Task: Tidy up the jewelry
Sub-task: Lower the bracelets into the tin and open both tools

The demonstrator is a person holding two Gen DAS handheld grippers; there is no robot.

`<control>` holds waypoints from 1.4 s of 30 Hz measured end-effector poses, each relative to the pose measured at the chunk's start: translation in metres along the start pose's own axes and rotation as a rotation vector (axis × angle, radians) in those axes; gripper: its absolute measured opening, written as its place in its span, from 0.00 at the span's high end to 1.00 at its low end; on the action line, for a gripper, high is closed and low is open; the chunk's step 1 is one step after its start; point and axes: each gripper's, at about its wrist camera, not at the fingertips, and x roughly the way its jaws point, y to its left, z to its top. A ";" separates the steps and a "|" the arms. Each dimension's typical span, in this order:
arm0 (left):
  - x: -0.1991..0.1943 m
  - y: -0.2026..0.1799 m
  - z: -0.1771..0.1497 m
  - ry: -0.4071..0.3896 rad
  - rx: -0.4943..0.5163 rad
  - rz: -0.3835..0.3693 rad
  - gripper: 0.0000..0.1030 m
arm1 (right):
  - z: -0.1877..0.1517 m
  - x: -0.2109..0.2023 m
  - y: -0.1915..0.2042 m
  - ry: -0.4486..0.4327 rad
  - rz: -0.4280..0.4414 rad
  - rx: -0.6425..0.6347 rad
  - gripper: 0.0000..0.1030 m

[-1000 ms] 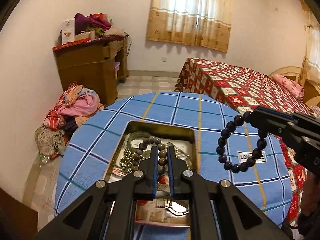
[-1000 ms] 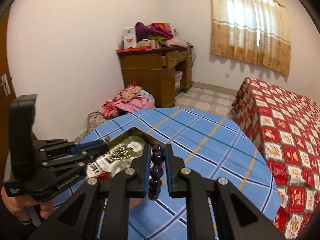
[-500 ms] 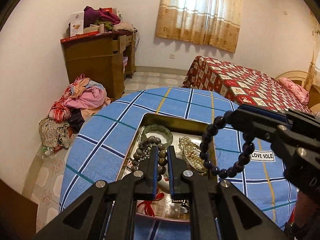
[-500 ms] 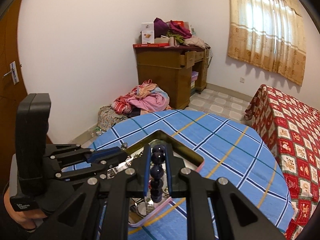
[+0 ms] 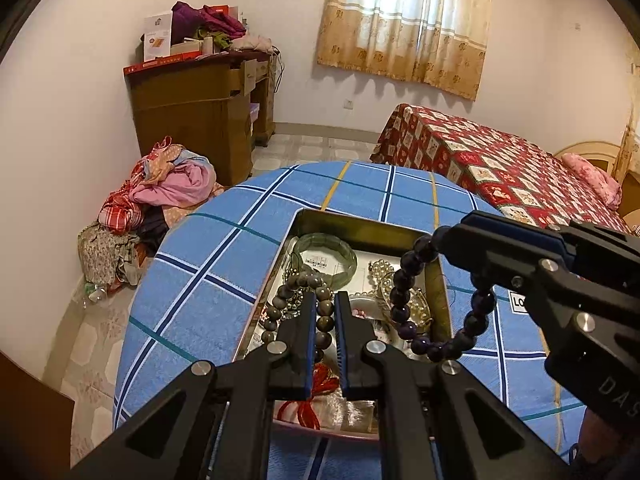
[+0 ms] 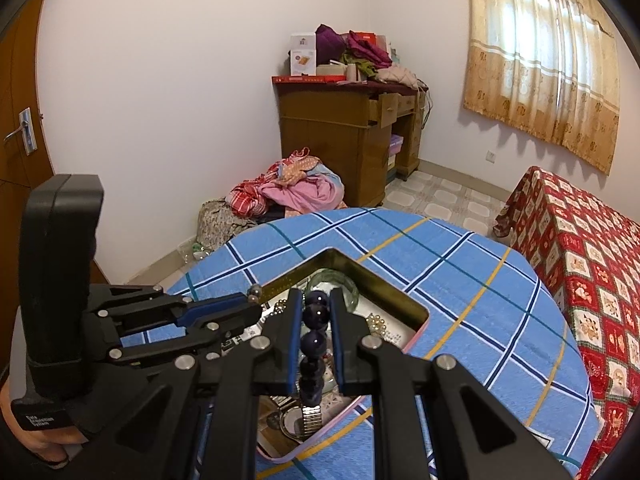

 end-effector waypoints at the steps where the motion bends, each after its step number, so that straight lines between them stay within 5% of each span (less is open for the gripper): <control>1: 0.001 0.000 0.000 0.003 -0.001 0.000 0.92 | 0.000 0.000 0.000 0.001 -0.001 0.000 0.85; 42: 0.025 0.009 -0.010 0.060 -0.004 0.025 0.92 | -0.018 0.036 -0.001 0.065 -0.032 0.015 0.85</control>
